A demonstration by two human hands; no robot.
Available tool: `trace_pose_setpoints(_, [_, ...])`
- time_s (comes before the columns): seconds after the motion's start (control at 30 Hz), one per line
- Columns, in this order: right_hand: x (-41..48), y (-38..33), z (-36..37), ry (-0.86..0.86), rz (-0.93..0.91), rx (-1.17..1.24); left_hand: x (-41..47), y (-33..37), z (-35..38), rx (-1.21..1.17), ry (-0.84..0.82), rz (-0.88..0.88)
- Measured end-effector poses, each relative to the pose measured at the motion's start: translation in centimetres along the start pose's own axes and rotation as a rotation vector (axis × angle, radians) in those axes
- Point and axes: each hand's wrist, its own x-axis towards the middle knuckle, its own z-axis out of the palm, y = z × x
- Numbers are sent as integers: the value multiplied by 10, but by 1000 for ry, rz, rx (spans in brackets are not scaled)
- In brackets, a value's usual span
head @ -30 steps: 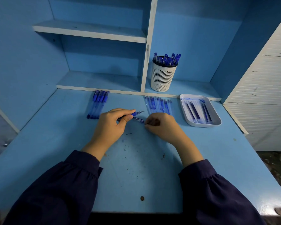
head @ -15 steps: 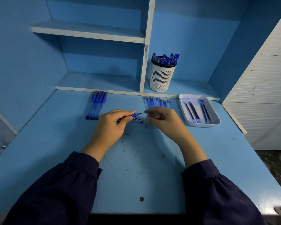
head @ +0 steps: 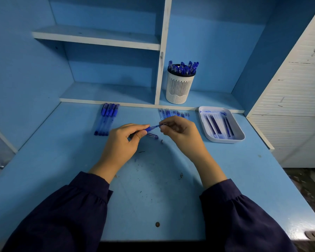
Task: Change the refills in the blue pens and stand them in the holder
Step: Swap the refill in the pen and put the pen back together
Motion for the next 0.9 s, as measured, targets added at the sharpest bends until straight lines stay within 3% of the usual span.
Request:
trace_pose_setpoints(0.17, [1,-7,0,110,24,403,0,0,-1,-13,30,3])
trace_pose_setpoints(0.3, [-1,-11,7,266,11,541,0,-1,1,2,47,4])
trace_pose_setpoints(0.53, [-3,-16,21,386,-107,433,-1,6,10,-47,100,-53])
trace_pose_setpoints(0.9, [39,-16,-11,515,-49,428,-1,3,12,-34,91,-155])
